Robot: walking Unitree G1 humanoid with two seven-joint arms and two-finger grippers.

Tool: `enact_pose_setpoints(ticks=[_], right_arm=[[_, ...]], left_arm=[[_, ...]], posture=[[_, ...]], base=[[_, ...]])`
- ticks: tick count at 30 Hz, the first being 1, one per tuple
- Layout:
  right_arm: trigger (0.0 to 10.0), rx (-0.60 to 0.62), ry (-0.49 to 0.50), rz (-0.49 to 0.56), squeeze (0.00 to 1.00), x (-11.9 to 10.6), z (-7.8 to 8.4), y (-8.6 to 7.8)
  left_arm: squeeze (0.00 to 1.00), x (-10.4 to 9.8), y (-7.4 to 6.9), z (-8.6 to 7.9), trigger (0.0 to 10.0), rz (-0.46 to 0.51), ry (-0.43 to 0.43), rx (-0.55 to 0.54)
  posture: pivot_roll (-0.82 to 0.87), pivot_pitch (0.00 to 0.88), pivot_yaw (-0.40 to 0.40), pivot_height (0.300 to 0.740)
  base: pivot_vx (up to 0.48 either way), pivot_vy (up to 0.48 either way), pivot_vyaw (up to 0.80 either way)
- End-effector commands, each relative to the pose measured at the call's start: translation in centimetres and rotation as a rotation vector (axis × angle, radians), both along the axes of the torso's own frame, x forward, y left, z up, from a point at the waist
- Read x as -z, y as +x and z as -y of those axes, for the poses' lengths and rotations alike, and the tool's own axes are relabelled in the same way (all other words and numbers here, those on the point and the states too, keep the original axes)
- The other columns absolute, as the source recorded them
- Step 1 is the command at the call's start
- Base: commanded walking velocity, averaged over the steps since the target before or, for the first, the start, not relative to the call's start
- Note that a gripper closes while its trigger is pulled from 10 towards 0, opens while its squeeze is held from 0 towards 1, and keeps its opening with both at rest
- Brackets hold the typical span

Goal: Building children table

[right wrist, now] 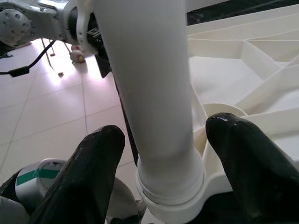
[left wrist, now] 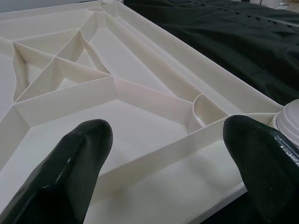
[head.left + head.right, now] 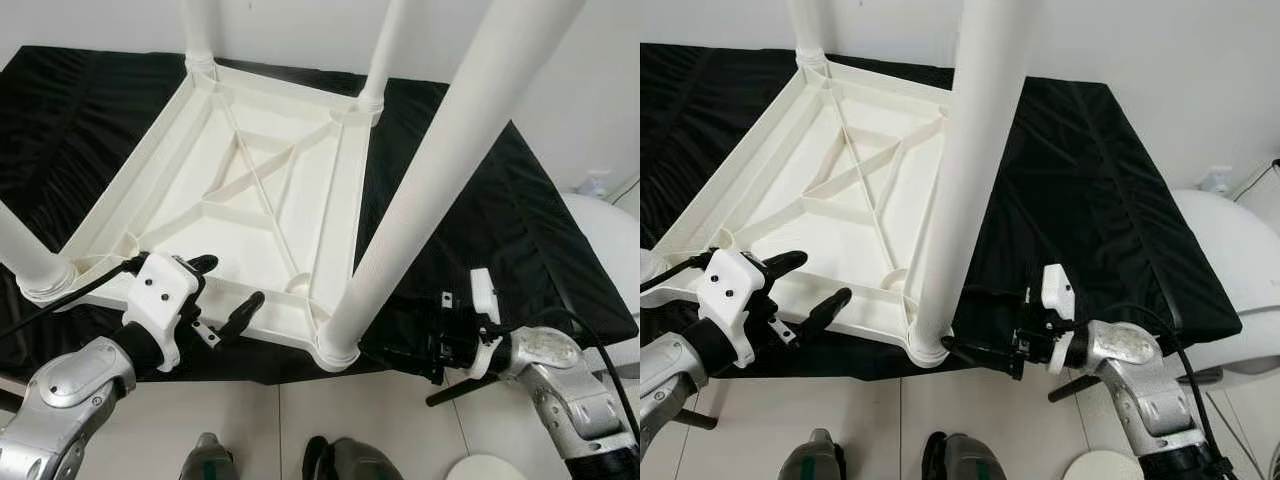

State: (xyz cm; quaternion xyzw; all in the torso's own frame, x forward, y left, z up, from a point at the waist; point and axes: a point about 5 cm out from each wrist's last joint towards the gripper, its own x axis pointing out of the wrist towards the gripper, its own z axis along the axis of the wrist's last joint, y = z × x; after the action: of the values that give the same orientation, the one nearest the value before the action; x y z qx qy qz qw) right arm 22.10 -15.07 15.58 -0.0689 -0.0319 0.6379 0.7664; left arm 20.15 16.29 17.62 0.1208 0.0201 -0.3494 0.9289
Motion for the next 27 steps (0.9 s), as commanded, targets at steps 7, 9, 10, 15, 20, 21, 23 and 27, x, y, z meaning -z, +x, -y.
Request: enact_pose_setpoints(ticks=[7,9,10,15,20,21,23,27], right_arm=[[10.0,0.017,0.019,0.053,0.0,0.5,-1.6,1.1],[10.0,0.045,0.035,0.064,0.0,0.6,-2.0,1.4],[10.0,0.058,0.043,0.07,0.0,0.6,-2.1,1.6],[10.0,0.142,0.08,0.094,0.0,0.8,-2.9,2.3],[10.0,0.294,0.115,0.136,0.0,0.4,-2.3,3.8],[10.0,0.294,0.115,0.136,0.0,0.4,-2.3,3.8],[10.0,0.381,0.142,0.14,0.0,0.0,-1.6,4.7],[10.0,0.456,0.157,0.159,0.0,-0.5,-0.6,5.4]], left_arm=[[0.0,-0.4,-0.5,1.1,10.0,-0.008,0.002,0.144],[0.0,-0.5,-0.5,1.2,10.0,-0.005,-0.001,0.142],[0.0,-0.5,-0.5,1.2,10.0,-0.004,-0.001,0.142],[0.0,-0.6,-0.3,1.4,10.0,0.005,-0.006,0.137],[0.0,-0.9,-0.2,1.6,10.0,0.015,-0.016,0.136],[0.0,-0.9,-0.2,1.6,10.0,0.015,-0.016,0.136],[0.0,-0.9,-0.2,1.7,10.0,0.017,-0.02,0.135],[0.0,-0.9,-0.1,1.8,10.0,0.02,-0.023,0.139]], posture=[[0.12,0.089,-0.118,0.74],[0.12,0.09,-0.119,0.74],[0.12,0.09,-0.12,0.74],[0.12,0.095,-0.121,0.74],[0.11,0.102,-0.116,0.74],[0.11,0.102,-0.116,0.74],[0.1,0.103,-0.113,0.74],[0.1,0.105,-0.112,0.74]], base=[[0.0,0.0,0.0],[0.0,0.0,0.0],[0.0,0.0,0.0],[0.0,0.0,0.0],[0.0,0.0,0.0],[0.0,0.0,0.0],[0.0,0.0,0.0],[0.0,0.0,0.0]])
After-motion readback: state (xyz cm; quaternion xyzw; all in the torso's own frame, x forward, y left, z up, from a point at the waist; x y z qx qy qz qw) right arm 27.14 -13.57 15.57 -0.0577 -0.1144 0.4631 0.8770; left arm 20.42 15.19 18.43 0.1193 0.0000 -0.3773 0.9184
